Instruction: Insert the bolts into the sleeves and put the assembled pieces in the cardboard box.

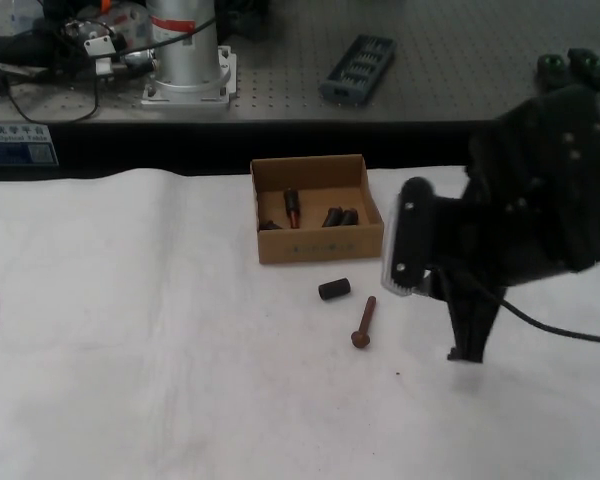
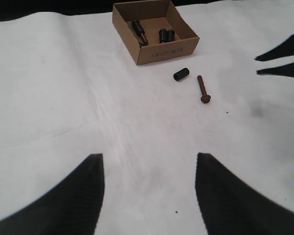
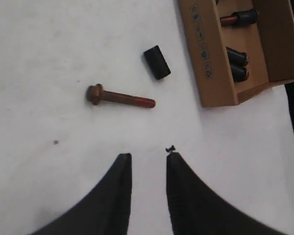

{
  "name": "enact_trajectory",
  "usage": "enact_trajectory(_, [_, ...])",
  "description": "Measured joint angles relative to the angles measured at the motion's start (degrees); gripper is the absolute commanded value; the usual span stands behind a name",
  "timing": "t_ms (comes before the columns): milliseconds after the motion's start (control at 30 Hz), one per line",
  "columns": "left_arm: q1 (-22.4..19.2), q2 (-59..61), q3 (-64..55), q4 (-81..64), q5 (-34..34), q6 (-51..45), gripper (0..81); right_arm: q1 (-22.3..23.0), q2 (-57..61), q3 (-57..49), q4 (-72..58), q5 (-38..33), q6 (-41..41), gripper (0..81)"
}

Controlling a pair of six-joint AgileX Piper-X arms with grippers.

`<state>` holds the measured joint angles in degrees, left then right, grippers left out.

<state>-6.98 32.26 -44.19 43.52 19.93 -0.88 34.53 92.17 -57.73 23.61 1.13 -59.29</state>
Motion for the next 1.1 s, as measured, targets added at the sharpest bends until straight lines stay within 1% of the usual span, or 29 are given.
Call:
enact_trajectory(133, [0.00, 0.00, 0.00, 0.00, 0.00, 3.12, 40.7, -0.08, 7.25, -5.00, -1.01, -0.59, -8.22, 19.9])
enact_trajectory(233, [0.00, 0.00, 0.00, 0.00, -0.61, 6.90, 40.7, -0.08, 10.86, -7.68, -1.00, -3.59, -13.12, 19.9])
enact_trajectory(367, [0.00, 0.00, 0.00, 0.00, -2.59, 9.68, 40.7, -0.08, 12.18, -8.85, -1.11, -8.02, -18.80, 19.9])
enact_trajectory(500, [0.00, 0.00, 0.00, 0.11, -3.98, 11.69, 40.7, -0.08, 12.18, -9.26, -1.10, -10.01, -23.26, 19.9])
enact_trajectory(533, [0.00, 0.00, 0.00, 0.28, -4.27, 11.97, 40.7, -0.08, 12.18, -9.25, -1.10, -10.56, -24.77, 19.9])
enact_trajectory(567, [0.00, 0.00, 0.00, 1.00, -4.41, 12.61, 40.7, -0.08, 12.33, -9.25, -1.10, -11.68, -27.94, 19.9])
enact_trajectory(633, [0.00, 0.00, 0.00, 2.12, -4.40, 12.75, 40.7, -0.48, 13.13, -9.36, -0.94, -12.51, -31.43, 19.9])
enact_trajectory(800, [0.00, 0.10, 0.00, 4.52, -4.51, 13.53, 40.7, -1.02, 15.27, -9.32, 0.08, -12.64, -36.92, 19.9])
enact_trajectory(833, [0.00, 0.10, 0.00, 4.93, -4.53, 13.87, 40.7, -1.01, 15.89, -9.32, 0.48, -12.64, -39.59, 19.9])
enact_trajectory(1100, [0.00, 0.10, 1.09, 6.51, -4.52, 15.84, 40.7, -1.01, 16.25, -9.32, 1.18, -12.71, -44.40, 19.9])
